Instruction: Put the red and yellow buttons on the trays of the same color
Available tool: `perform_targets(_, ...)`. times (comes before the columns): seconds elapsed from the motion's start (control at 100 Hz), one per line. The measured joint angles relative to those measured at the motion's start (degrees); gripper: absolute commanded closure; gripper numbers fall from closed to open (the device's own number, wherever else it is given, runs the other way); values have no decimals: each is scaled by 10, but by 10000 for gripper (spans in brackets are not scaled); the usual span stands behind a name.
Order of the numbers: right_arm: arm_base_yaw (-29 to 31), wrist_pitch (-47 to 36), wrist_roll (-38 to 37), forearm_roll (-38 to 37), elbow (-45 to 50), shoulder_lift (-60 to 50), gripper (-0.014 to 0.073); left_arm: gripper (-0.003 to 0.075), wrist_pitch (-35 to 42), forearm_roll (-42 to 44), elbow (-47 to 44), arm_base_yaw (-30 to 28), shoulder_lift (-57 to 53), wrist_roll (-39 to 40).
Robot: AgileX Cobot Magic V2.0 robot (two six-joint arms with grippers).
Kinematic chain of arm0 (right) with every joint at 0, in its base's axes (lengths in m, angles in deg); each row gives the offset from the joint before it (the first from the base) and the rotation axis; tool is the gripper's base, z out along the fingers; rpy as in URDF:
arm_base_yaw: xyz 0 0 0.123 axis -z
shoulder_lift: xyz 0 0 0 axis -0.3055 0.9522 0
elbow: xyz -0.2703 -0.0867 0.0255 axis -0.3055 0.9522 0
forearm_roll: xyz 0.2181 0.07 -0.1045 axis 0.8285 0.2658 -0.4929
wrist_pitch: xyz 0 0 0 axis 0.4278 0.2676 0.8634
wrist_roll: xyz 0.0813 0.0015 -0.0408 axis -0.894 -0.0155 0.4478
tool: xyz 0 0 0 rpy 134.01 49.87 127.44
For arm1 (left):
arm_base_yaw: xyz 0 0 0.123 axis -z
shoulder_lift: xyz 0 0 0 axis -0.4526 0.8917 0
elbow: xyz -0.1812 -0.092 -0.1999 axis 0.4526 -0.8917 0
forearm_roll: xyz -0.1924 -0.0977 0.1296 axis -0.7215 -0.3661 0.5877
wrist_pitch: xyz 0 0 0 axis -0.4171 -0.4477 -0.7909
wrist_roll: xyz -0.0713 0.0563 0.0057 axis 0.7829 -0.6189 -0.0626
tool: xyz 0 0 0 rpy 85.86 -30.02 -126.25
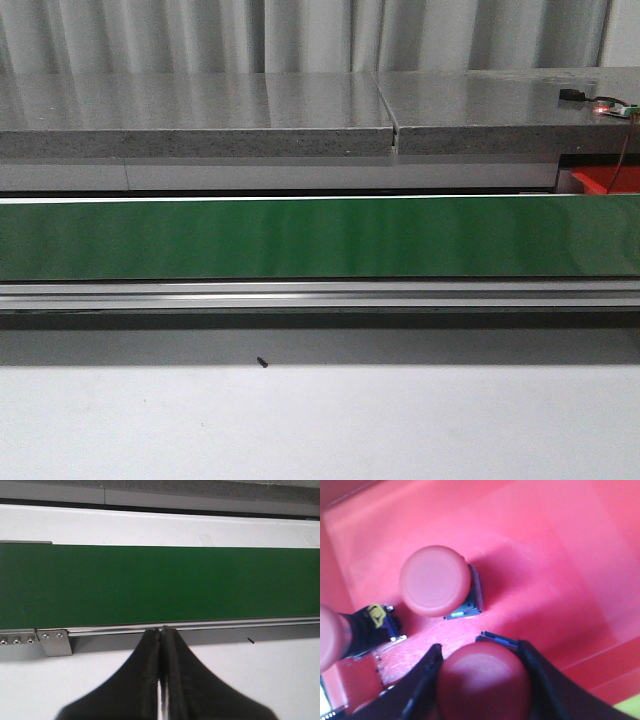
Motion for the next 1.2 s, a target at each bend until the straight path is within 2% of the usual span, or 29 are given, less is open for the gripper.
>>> perform_targets(0.18, 0, -4, 0, 1, 0, 15, 357, 739, 0, 0, 0, 0, 0, 0)
perform_targets(0.23, 0, -8, 0, 1, 0, 16, 297, 739, 0, 0, 0, 0, 0, 0)
perform_targets(0.33, 0, -12, 0, 2, 0, 16, 116, 739, 0, 0, 0, 0, 0, 0)
perform_targets(0.4, 0, -13, 0, 4, 0, 16, 44, 739, 0, 0, 0, 0, 0, 0)
perform_targets(0.86, 0, -20, 5, 6, 0, -24, 33, 739, 0, 0, 0, 0, 0, 0)
perform_targets(0.93, 0, -20, 10, 6, 0, -40, 55, 739, 0, 0, 0, 0, 0, 0)
perform_targets(1.0, 0, -19, 25, 6, 1, -57, 133, 739, 0, 0, 0, 0, 0, 0)
perform_targets(1.2, -30, -1, 92, 6, 1, -104, 475, 739, 0, 0, 0, 0, 0, 0)
